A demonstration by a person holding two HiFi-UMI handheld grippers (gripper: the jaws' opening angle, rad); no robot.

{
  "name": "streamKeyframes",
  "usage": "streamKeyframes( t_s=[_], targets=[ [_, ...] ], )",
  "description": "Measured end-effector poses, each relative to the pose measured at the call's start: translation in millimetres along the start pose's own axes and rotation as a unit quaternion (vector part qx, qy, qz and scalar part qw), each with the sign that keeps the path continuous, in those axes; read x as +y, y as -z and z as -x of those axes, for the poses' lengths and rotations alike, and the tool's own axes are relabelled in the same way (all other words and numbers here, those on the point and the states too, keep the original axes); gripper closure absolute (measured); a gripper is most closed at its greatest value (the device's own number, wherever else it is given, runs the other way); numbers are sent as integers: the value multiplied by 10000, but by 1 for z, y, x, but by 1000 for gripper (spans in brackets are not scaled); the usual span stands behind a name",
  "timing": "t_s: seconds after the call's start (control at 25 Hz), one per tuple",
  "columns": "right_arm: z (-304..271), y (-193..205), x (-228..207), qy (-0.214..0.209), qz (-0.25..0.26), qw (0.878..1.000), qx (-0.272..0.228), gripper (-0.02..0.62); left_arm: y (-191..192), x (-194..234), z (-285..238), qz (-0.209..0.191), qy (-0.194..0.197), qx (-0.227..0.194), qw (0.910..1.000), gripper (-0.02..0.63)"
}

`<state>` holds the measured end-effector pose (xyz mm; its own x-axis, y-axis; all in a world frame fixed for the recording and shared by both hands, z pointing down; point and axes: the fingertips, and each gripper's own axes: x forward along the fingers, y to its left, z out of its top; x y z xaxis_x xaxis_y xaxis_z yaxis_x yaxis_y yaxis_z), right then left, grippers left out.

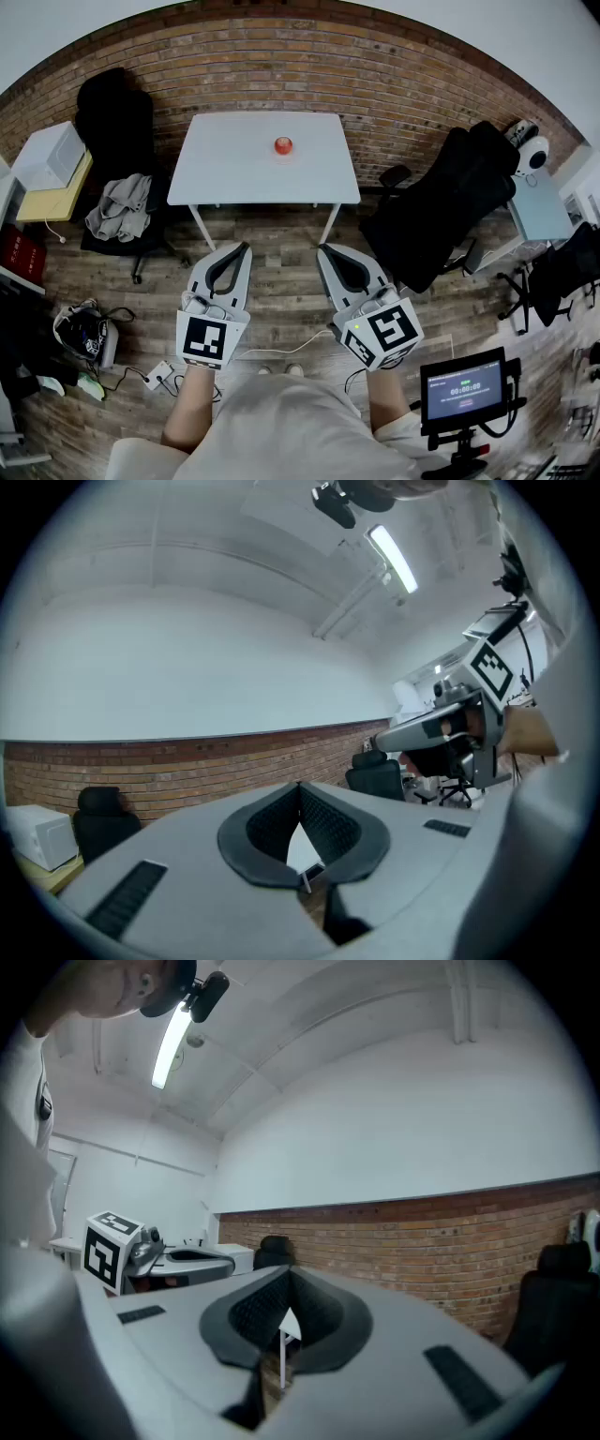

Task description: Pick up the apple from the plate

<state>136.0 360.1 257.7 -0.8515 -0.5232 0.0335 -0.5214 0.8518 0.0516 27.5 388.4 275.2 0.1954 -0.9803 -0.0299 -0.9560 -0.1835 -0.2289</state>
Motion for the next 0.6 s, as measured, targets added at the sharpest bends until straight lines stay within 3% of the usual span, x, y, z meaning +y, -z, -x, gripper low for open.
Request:
streamKeyframes(
  t_s=[0.36, 0.6],
  targets=[
    [6, -7, -2, -204, -358, 9986, -316, 594, -2, -3, -5, -79, 59, 2, 10000, 600],
    [8, -1, -18, -241, -408, 9985, -270, 594, -4, -10, -16, -51, 48, -21, 10000, 600]
  ],
)
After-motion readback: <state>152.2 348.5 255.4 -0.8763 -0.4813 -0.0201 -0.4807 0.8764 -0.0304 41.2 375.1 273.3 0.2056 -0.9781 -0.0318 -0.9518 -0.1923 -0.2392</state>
